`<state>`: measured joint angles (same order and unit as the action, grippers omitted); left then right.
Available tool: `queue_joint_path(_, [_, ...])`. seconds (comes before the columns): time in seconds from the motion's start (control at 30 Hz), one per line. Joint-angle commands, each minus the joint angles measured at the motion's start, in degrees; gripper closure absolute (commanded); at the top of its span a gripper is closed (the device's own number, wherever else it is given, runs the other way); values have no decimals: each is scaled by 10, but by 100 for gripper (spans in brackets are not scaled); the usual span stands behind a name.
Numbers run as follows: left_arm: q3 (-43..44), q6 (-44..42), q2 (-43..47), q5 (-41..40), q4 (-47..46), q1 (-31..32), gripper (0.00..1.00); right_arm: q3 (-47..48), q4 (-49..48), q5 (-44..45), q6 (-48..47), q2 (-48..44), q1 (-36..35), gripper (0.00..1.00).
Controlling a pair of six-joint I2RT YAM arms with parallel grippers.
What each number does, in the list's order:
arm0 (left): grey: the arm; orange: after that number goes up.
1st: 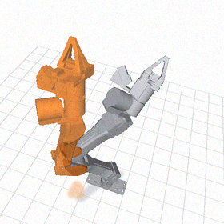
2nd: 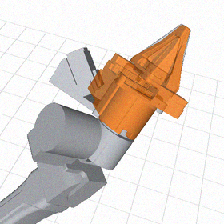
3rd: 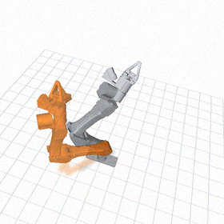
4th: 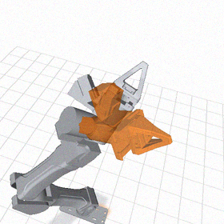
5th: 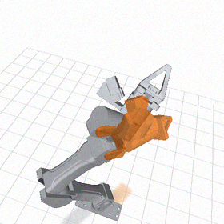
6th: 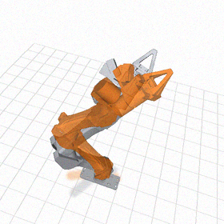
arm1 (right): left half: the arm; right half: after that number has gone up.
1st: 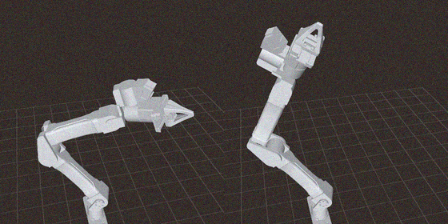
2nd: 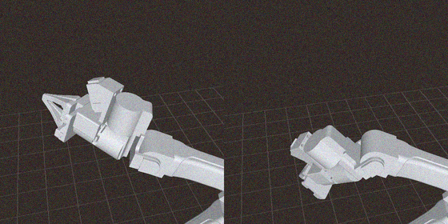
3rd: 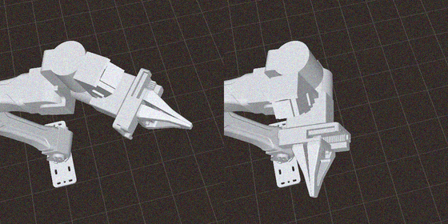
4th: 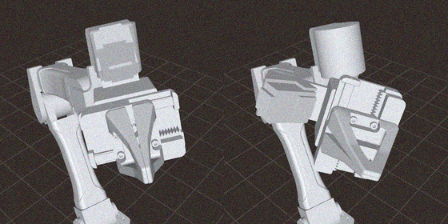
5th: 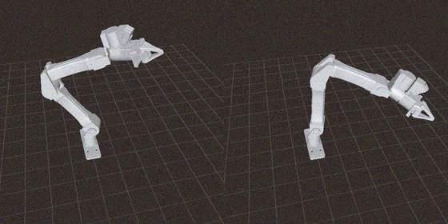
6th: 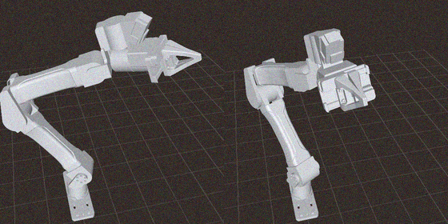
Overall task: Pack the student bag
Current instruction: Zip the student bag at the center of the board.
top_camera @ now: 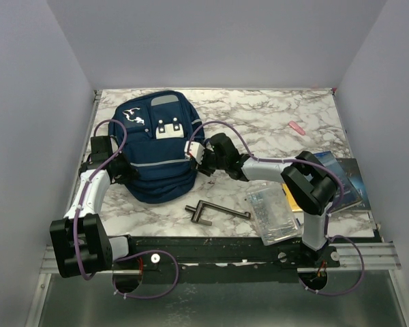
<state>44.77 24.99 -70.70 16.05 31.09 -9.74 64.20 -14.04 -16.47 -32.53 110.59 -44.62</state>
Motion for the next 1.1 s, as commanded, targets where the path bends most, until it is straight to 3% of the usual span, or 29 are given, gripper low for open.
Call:
queue_joint_path(0.0, [3, -6, 15, 13, -34, -3, 100, 18, -19, -29, -31, 14, 5, 51])
queue_joint_path(0.33, [-2, 1, 25, 23, -43, -3, 100, 37, -8, -131, -37, 36, 26, 48])
queue_joint_path(0.53, [1, -3, 25, 20, -43, -3, 100, 82, 62, -156, -63, 81, 28, 51])
queue_joint_path(0.63, [0, -7, 31, 10, -42, -3, 100, 85, 85, -143, -68, 85, 27, 60])
queue_joint_path(0.73, [1, -14, 33, -10, -38, -3, 100, 74, 99, -114, -76, 67, 27, 77])
queue_joint_path(0.93, [10, -38, 19, -48, -25, -5, 100, 17, 10, -33, -54, 37, 28, 99])
queue_joint_path(1.07, [11, -65, 7, -65, -21, -6, 100, 51, -2, 19, -18, 51, 41, 99])
